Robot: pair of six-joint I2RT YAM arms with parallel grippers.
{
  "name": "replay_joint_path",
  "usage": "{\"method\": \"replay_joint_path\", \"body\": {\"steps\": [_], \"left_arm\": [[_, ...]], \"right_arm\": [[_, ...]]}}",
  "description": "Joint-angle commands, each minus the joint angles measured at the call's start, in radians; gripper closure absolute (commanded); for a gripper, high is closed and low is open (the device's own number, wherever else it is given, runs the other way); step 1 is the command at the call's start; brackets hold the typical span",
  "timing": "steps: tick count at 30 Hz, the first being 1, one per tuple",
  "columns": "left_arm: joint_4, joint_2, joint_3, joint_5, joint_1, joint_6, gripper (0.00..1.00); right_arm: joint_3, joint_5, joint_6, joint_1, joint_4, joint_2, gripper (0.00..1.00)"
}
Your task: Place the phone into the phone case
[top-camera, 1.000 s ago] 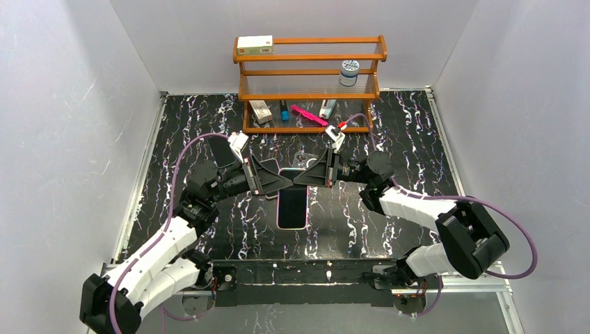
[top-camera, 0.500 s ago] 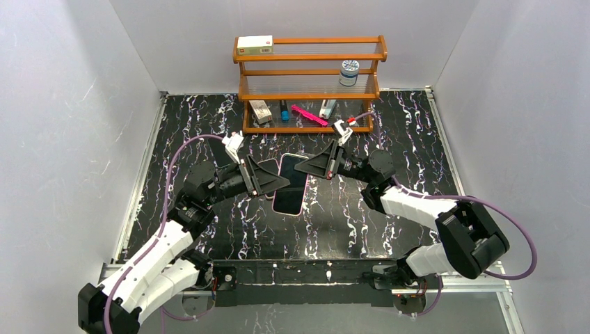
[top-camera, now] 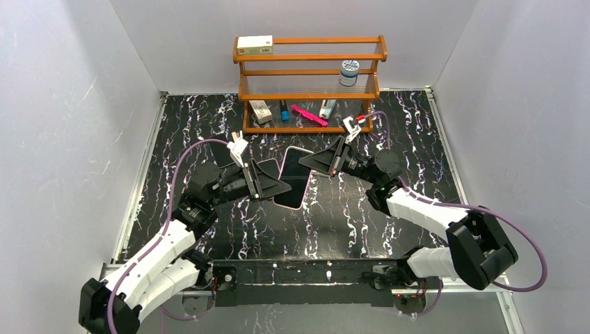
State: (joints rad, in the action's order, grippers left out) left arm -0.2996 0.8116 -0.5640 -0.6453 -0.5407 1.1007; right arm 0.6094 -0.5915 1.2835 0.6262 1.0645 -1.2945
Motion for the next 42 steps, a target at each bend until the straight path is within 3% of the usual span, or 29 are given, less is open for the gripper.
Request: {"method": "replay_joint_path", "body": {"steps": [1,3,6,7,12,13,14,17,20,24,30,42], "left_arm": [[0.019,-0.019,0.021,-0.025,-0.004,0.031,0.54],[0.019,-0.022,0.032,-0.024,-0.004,0.042,0.65],[0.059,-0.009,0.035,-0.021,-0.004,0.017,0.95],[0.090,-0.001,0.028,-0.014,-0.004,-0.001,1.00],[0.184,0.009,-0.004,0.025,-0.004,-0.062,1.00],[0.186,0.007,-0.010,0.029,-0.004,-0.066,0.95],[0.197,0.001,-0.019,0.038,-0.004,-0.074,0.81],[0.229,-0.006,-0.054,0.068,-0.004,-0.105,0.53],[0.187,0.005,-0.070,0.071,-0.004,-0.115,0.43],[0.071,0.048,-0.065,0.054,-0.005,-0.099,0.41],[-0.051,0.124,-0.054,0.021,-0.004,-0.060,0.50],[0.117,0.047,-0.148,0.181,-0.004,-0.144,0.51]], "right_arm": [[0.013,0.078,-0.022,-0.017,0.053,0.055,0.99],[0.010,0.084,-0.023,-0.019,0.048,0.056,0.99],[0.003,0.086,-0.023,-0.021,0.048,0.049,0.99],[0.001,0.087,-0.024,-0.022,0.050,0.048,0.99],[0.000,0.057,-0.072,-0.023,0.007,0.047,0.99],[0.002,0.042,-0.082,-0.022,-0.004,0.049,0.99],[0.004,0.027,-0.093,-0.023,-0.011,0.048,0.99],[0.005,-0.041,-0.097,-0.023,0.000,0.042,0.99],[0.011,-0.125,-0.077,-0.021,0.027,0.025,0.99],[-0.001,-0.179,-0.023,-0.021,0.115,0.007,0.99],[0.010,-0.222,-0.044,-0.017,0.073,0.004,0.99],[-0.008,-0.275,-0.115,-0.017,-0.034,0.023,0.99]]}}
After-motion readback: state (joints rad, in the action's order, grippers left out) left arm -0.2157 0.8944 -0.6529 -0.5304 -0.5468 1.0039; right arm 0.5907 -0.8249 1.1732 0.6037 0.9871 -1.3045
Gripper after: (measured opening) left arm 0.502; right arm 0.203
